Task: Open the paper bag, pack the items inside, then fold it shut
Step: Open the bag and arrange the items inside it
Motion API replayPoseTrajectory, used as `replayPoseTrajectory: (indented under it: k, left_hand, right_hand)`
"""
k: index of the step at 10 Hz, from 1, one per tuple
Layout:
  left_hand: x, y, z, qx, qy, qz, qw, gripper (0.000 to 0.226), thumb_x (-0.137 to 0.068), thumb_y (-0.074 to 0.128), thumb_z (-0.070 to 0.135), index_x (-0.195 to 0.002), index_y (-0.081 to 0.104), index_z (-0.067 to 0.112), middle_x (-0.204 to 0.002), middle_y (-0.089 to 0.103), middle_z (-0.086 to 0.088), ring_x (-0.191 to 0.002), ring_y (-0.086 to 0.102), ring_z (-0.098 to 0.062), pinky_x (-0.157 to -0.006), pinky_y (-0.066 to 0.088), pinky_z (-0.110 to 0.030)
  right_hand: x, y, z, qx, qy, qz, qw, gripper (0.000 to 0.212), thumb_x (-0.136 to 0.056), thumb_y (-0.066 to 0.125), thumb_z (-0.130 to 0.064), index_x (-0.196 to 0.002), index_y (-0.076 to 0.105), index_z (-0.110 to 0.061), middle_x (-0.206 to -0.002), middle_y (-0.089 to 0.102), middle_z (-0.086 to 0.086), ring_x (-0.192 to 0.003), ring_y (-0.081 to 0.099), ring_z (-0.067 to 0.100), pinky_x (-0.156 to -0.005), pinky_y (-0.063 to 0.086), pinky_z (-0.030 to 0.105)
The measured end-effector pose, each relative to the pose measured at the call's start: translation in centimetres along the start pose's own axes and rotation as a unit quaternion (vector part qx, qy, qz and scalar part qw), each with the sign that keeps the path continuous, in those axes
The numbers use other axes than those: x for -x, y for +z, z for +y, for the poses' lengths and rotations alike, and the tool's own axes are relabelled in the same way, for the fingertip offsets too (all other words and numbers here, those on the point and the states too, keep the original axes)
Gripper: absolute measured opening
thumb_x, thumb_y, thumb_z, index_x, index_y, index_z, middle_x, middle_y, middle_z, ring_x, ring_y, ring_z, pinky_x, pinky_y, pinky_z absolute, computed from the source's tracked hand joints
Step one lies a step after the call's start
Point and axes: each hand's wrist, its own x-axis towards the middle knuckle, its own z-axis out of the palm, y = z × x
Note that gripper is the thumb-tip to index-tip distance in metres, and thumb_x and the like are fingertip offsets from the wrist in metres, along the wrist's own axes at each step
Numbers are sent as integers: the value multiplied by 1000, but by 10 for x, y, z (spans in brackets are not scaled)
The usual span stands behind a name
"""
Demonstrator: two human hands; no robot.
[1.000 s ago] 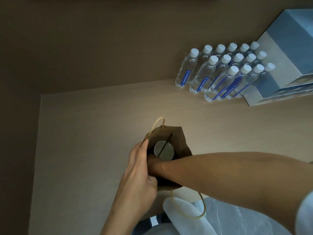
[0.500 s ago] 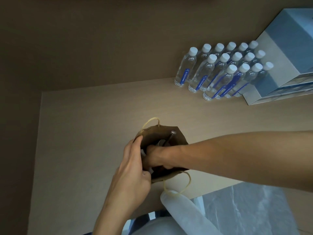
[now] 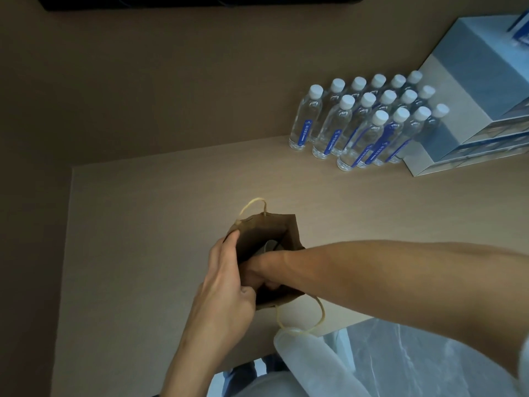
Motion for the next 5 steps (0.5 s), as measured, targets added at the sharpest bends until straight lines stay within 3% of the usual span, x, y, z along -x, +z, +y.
replayPoseTrajectory:
  k: [2,3,4,5]
  left_hand:
    - [3,1,-1,-3,5,-5,1000,89,-75,50,1,-143,12,44,-148,19,20,-99,34,3,-84,34,-22]
    - [2,0,-2,-11,4,-2,1000,88,-76,50,1,-143,12,44,-149,19,18,-98,37,2,-82,36,-24]
    - [3,2,-2,-22,5,-5,1000,87,-78,50,0,-145,11,41,-151,18,16,-113,44,-11,-84,35,-25]
    - [4,4,1,-28,8,-6,1000,87,-79,48,0,-146,8,38,-151,16,17,-115,41,-9,-85,34,-25]
  right_hand:
    - [9,3,-3,-5,-17,15,1000,39,-92,57,-11,-130,50,-3,-127,57,18,-113,56,34,-95,46,41]
    - [17,5,2,1,-19,36,999,35,-93,54,-8,-127,53,1,-126,58,20,-111,57,35,-89,47,40]
    - [25,8,6,86,-25,110,990,27,-94,51,-10,-119,56,-1,-118,62,16,-99,61,30,-70,45,30]
    - [27,14,9,184,-47,166,968,30,-93,55,-14,-120,57,-3,-123,54,22,-99,61,35,-69,47,34]
